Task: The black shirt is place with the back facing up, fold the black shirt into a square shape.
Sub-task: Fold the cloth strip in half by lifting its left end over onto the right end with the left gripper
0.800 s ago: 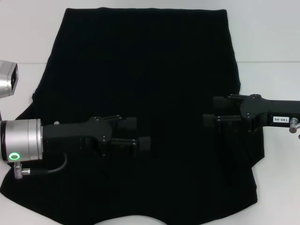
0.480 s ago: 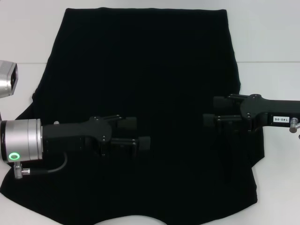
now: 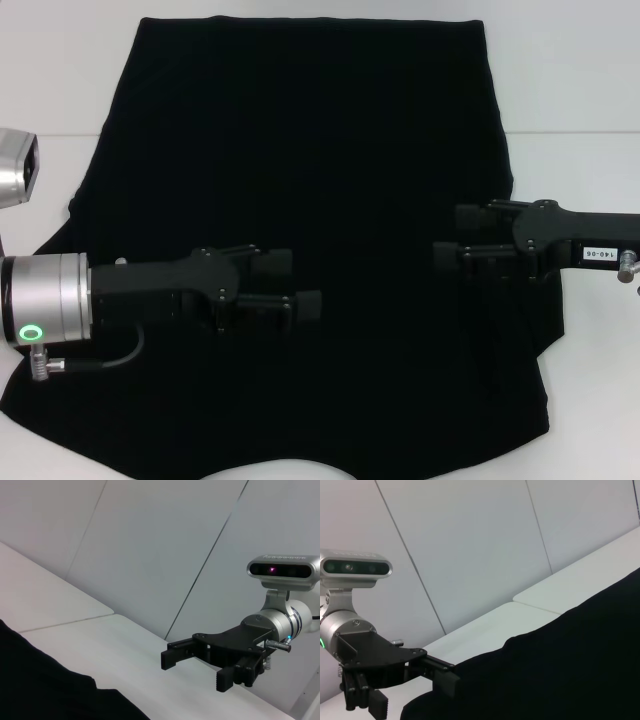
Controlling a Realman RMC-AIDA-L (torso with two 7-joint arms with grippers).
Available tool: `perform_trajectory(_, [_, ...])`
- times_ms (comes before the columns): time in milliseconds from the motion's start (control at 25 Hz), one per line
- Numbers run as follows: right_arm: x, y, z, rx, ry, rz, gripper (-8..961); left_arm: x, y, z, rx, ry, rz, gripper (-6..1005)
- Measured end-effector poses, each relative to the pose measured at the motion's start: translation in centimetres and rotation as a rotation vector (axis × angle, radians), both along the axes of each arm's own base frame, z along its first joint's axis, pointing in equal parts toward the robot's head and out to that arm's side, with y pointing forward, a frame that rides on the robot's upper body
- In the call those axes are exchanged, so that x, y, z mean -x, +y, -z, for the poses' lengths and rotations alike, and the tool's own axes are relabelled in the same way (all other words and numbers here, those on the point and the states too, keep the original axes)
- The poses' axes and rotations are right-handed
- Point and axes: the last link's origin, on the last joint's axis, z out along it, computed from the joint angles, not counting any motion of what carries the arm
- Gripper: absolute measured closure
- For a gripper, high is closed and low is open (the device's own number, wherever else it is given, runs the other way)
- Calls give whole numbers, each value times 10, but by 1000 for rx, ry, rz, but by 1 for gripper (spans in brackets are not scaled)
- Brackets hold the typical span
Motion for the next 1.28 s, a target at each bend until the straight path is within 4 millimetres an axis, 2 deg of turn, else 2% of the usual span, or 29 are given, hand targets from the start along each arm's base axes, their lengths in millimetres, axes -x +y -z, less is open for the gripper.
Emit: perform_trajectory(1280, [4, 2, 0, 2, -3, -13, 42, 1, 0, -1, 3, 9, 1, 53])
